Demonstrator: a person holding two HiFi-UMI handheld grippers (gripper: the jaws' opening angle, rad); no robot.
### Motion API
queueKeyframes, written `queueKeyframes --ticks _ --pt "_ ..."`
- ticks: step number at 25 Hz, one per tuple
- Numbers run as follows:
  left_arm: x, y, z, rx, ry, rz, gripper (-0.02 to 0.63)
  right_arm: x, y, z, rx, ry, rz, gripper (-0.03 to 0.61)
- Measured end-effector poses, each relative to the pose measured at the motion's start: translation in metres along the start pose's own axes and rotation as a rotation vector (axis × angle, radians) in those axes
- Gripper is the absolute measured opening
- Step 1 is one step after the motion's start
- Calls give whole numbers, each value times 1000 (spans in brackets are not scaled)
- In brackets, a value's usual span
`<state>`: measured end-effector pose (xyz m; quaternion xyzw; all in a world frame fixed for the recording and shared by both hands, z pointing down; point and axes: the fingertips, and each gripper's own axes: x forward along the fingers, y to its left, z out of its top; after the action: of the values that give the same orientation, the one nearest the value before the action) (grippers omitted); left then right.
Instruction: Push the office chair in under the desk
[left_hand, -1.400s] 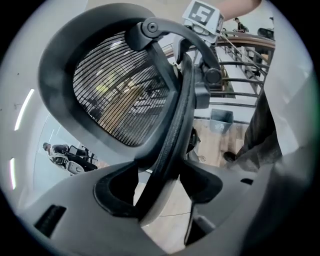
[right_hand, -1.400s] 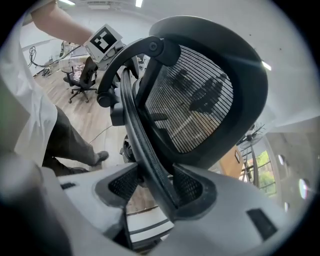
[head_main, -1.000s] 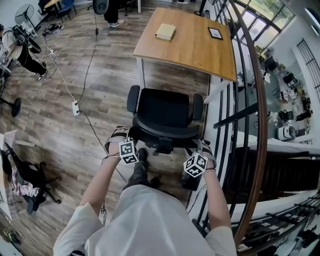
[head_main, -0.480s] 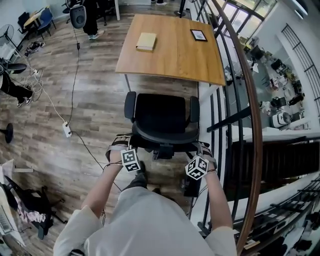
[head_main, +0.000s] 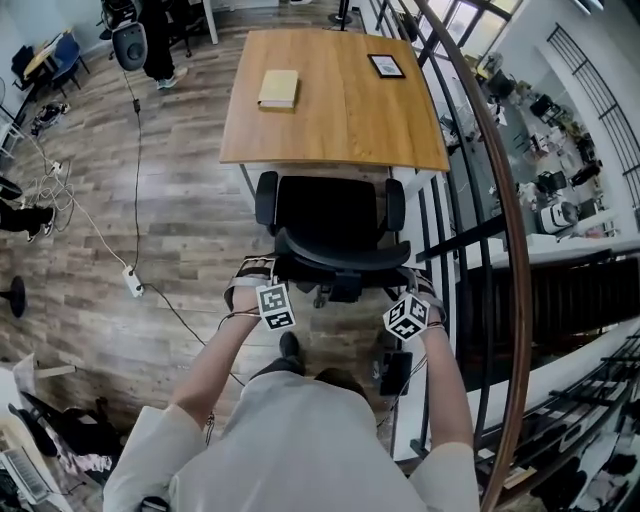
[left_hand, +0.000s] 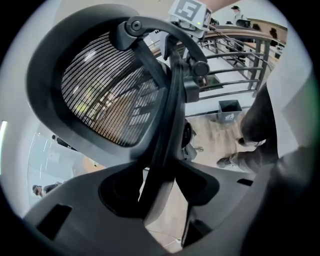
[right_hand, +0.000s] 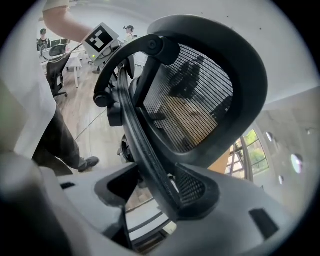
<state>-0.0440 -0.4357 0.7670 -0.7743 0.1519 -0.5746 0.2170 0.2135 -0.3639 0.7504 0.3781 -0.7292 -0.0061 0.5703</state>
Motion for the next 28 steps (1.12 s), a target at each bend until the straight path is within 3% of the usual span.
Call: queueKeyframes --ticks 8,28 --pt "33 47 6 7 -10 18 199 31 -43 8 39 23 -29 233" --pt "95 151 44 -33 25 63 201 87 -172 16 -43 -33 -21 233"
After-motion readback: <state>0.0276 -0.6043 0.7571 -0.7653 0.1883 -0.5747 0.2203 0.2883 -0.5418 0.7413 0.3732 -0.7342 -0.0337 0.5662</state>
